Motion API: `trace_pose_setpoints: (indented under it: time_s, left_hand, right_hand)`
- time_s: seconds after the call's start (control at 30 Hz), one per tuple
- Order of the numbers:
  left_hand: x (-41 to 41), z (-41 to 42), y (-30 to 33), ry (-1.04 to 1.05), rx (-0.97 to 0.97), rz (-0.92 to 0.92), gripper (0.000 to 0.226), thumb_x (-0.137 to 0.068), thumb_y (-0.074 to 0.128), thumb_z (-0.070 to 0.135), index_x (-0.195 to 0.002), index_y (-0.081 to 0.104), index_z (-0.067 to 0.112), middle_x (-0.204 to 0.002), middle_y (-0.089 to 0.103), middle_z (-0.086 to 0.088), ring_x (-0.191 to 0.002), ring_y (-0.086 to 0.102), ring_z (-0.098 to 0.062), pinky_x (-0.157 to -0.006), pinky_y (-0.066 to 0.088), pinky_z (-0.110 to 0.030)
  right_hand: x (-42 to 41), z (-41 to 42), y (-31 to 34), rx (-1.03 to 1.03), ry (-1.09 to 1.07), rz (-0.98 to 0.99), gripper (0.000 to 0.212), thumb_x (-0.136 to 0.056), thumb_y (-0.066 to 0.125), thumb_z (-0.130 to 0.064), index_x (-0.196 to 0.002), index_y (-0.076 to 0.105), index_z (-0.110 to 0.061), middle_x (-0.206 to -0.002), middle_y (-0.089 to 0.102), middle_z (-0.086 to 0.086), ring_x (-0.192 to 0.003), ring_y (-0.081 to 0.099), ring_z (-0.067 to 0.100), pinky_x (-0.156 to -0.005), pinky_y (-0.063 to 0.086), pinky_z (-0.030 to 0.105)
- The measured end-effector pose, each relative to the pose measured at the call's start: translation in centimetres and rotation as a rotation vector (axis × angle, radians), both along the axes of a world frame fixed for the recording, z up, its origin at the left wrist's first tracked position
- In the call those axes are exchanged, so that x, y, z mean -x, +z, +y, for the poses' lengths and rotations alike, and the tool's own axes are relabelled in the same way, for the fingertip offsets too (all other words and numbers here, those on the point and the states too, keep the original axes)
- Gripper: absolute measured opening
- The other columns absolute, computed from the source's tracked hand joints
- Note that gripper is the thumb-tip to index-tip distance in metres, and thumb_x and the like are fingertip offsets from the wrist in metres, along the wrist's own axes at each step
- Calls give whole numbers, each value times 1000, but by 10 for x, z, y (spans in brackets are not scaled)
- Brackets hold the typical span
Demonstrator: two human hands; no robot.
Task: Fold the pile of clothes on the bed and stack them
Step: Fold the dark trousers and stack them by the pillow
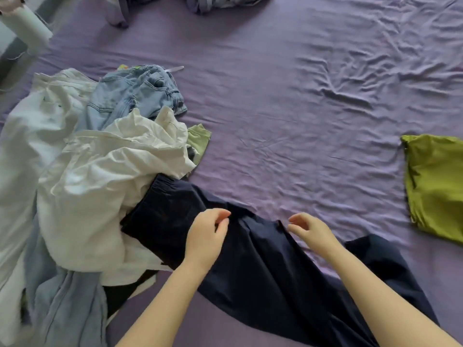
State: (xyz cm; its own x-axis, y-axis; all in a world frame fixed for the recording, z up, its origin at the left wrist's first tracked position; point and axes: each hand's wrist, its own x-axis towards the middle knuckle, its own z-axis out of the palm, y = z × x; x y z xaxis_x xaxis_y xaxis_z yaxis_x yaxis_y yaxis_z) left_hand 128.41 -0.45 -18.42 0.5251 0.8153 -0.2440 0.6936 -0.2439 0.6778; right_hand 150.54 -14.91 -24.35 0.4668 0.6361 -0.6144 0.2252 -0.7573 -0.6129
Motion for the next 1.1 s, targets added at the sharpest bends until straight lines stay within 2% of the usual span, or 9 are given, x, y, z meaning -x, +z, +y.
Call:
trace_pose_setpoints:
  time_s: [0.23, 0.33, 0.4, 0.5, 0.67, 0.8, 0.87, 1.0, 1.1]
  left_hand:
    - [-130, -32, -40, -852, 117, 390, 45, -97, 52, 33, -140, 45, 23, -139, 49, 2, -130, 41, -20, -104, 38, -39]
    - [-145, -40, -55, -961, 118, 646, 54, -94, 52, 44, -143, 38, 24, -138, 48, -1, -127, 41, -26, -101, 35, -42]
    - [-146, -38, -59, -965, 105, 734, 48, -92, 55, 46, -134, 49, 22, -128, 55, -2, -121, 45, -27, -98, 36, -40]
    - [-141, -26, -60, -956, 131, 669, 28, -92, 60, 38, -104, 69, 14, -98, 62, -4, -99, 55, -24, -86, 46, -36]
    - [-131, -4, -60, -645, 166, 512, 23, -97, 53, 33, -84, 57, 15, -86, 57, -3, -88, 56, -27, -70, 38, -33]
    - [-137, 7, -65, -313, 91, 412, 23, -96, 55, 30, -97, 64, 9, -99, 65, -9, -95, 57, -30, -75, 40, -34]
    - [-140, 4, -65, -234, 54, 423, 23, -95, 55, 30, -105, 64, 11, -109, 66, -9, -103, 56, -30, -82, 43, -36]
    - [-145, -32, -50, -489, -191, 236, 34, -87, 66, 38, -116, 64, 21, -122, 62, 0, -120, 51, -25, -99, 40, -43]
    - [-150, -80, -37, -929, -125, 156, 50, -79, 65, 58, -124, 59, 36, -128, 58, 14, -136, 38, -14, -117, 10, -51]
  right_hand:
    - [-47, -84, -5, 129, 170, -72, 20, -93, 59, -26, -112, 65, -23, -108, 65, -12, -102, 58, 8, -84, 40, 22]
    - [-65, -113, -9, 217, 386, -196, 24, -95, 56, -33, -116, 64, -28, -123, 62, -11, -123, 49, 11, -101, 37, 32]
    - [-71, -129, -12, 256, 544, -236, 25, -96, 52, -40, -117, 63, -32, -130, 56, -17, -138, 31, 9, -111, 24, 37]
    - [-75, -148, -14, 248, 640, -245, 30, -97, 43, -49, -117, 63, -38, -138, 45, -23, -143, 16, 10, -114, 10, 47]
    - [-87, -160, -5, 338, 661, -129, 43, -98, 22, -59, -103, 63, -45, -133, 52, -16, -142, 20, 13, -114, 8, 49]
    - [-114, -173, 9, 401, 457, -175, 43, -101, 19, -53, -114, 59, -44, -113, 65, -10, -120, 50, 18, -109, 20, 40]
    - [-124, -185, 16, 346, 227, -170, 46, -96, 25, -61, -101, 64, -37, -109, 67, -12, -113, 55, 17, -101, 35, 36]
    - [-112, -208, 29, 8, 142, -214, 77, -72, 33, -85, -124, 57, -35, -118, 60, -16, -124, 44, 10, -102, 38, 36]
    - [-89, -232, 27, 60, 256, -241, 91, -59, 32, -94, -132, 50, -42, -143, 43, -16, -143, 17, 11, -116, 20, 39]
